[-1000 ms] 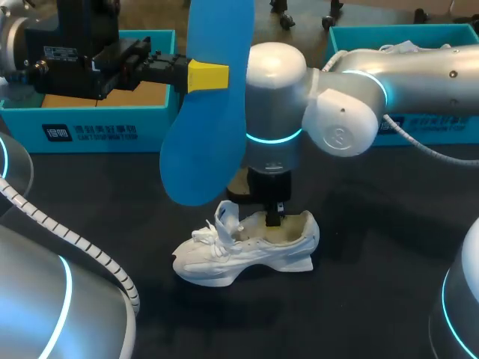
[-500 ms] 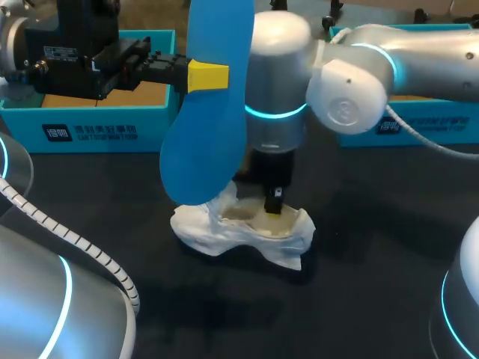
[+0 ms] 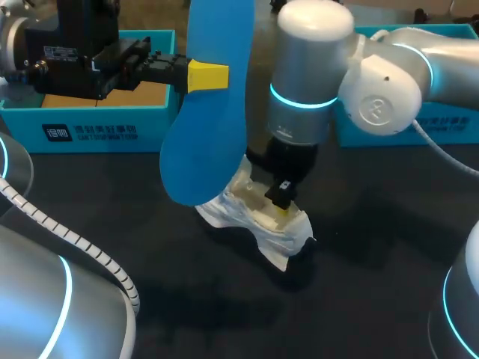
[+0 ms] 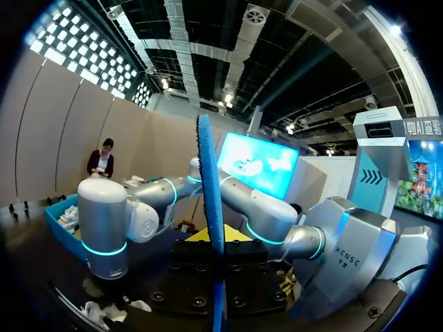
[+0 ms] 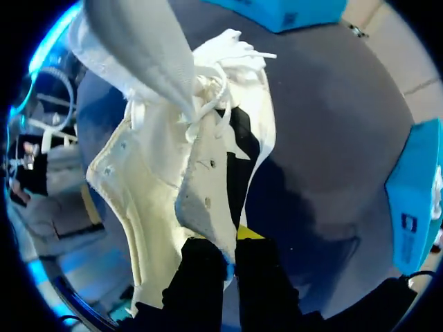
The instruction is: Take the shoe out of the shoebox, open the shoe tongue, remove and reinsert the insole, then place the shoe into the shoebox
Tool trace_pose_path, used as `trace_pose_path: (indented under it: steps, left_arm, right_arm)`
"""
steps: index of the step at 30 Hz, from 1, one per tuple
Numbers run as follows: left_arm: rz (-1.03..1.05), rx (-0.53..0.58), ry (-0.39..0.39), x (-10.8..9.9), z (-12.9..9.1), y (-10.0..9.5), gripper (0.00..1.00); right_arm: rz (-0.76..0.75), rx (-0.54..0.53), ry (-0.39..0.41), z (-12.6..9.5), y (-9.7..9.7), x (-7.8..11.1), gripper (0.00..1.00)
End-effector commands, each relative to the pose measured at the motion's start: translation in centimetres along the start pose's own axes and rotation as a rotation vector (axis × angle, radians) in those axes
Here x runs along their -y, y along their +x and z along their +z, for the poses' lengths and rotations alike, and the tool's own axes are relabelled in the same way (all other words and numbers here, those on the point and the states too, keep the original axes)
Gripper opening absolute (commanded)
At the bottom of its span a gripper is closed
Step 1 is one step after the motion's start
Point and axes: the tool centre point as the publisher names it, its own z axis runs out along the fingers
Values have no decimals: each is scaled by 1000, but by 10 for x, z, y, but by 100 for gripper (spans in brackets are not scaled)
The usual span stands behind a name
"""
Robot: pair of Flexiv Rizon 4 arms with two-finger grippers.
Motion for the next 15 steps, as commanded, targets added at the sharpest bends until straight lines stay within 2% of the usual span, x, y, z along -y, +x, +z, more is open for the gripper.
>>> trace_pose_path:
  steps: [1, 3, 15]
  left_arm:
    - [0, -2, -5, 1, 1, -1, 0]
    - [0, -2, -5, 1, 1, -1, 0]
    - [0, -2, -5, 1, 1, -1, 0]
  right_arm:
    - [326, -42, -54, -1, 6, 3, 0]
    - [511, -107, -77, -2, 13, 7, 0]
    - [511, -107, -77, -2, 13, 7, 0]
